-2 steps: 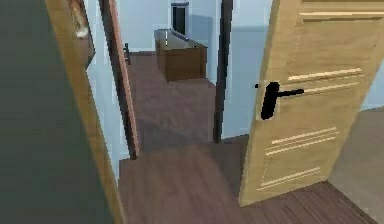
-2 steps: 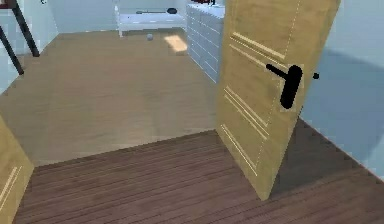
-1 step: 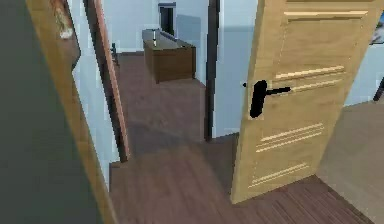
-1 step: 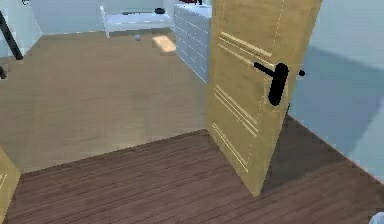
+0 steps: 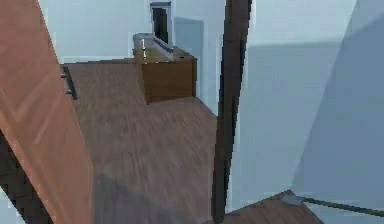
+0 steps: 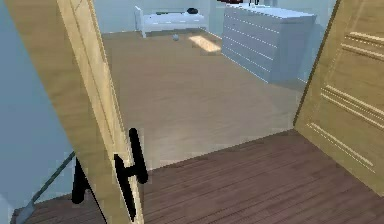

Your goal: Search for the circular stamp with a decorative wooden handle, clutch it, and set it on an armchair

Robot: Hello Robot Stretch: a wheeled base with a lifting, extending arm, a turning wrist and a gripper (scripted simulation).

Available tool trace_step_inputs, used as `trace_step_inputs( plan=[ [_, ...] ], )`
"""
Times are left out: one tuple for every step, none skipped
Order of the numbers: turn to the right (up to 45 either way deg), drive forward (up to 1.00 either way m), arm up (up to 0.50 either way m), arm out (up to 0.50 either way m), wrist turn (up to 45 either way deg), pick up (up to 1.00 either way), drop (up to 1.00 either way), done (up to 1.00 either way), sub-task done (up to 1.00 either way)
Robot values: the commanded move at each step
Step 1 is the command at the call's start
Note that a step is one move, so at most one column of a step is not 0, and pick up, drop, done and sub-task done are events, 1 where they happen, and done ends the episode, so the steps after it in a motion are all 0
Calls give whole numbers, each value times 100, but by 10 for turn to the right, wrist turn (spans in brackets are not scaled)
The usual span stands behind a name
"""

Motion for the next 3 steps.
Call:
trace_step_inputs(
  plan=[
    [150,0,0,0,0,0,0,0,0],
    [0,10,0,0,0,0,0,0,0],
    [-240,0,0,0,0,0,0,0,0]
  ],
)
